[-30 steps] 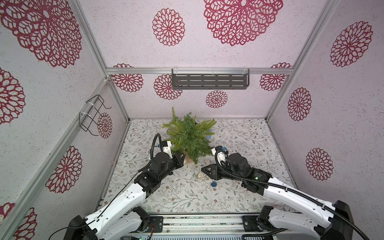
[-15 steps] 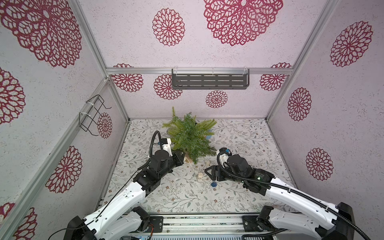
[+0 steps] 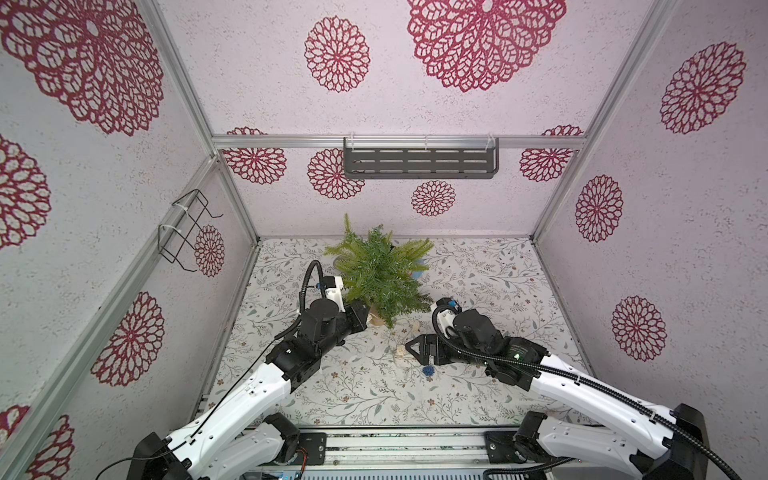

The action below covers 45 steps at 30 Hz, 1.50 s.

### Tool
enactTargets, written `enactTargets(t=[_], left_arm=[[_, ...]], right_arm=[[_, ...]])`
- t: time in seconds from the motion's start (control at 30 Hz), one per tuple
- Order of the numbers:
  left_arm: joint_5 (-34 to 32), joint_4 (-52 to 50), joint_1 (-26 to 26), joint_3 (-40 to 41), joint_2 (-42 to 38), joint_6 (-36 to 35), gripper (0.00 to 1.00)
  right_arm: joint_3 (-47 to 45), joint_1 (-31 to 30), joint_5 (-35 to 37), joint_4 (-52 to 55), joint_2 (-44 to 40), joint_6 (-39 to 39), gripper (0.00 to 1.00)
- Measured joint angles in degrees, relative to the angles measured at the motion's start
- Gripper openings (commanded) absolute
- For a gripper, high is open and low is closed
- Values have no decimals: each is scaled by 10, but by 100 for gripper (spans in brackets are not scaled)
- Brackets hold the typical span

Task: Remove string lights from the small christmas tree
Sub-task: Remove the light string from the Christmas tree.

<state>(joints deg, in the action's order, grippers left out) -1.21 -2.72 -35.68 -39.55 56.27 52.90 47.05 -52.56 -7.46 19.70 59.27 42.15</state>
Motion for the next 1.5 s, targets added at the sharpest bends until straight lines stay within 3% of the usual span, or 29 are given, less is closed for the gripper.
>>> enactTargets(t=[0.23,0.6,0.97,1.5], left_arm=[[-10,-13,0,0,-2,-6,0],[-46,-67,0,0,-53,-33,0],[-45,-104,16,-21,-49,-64,0],[21,-134,76,-80,-29,-113,0]], right_arm=[[-2,-1,-53,-3,-14,-1,92],[-2,-1,-63,-54,22,-2,89],[-1,-1,-58,-89,47,-6,87],[19,-1,-48,-109,47,-23,86]])
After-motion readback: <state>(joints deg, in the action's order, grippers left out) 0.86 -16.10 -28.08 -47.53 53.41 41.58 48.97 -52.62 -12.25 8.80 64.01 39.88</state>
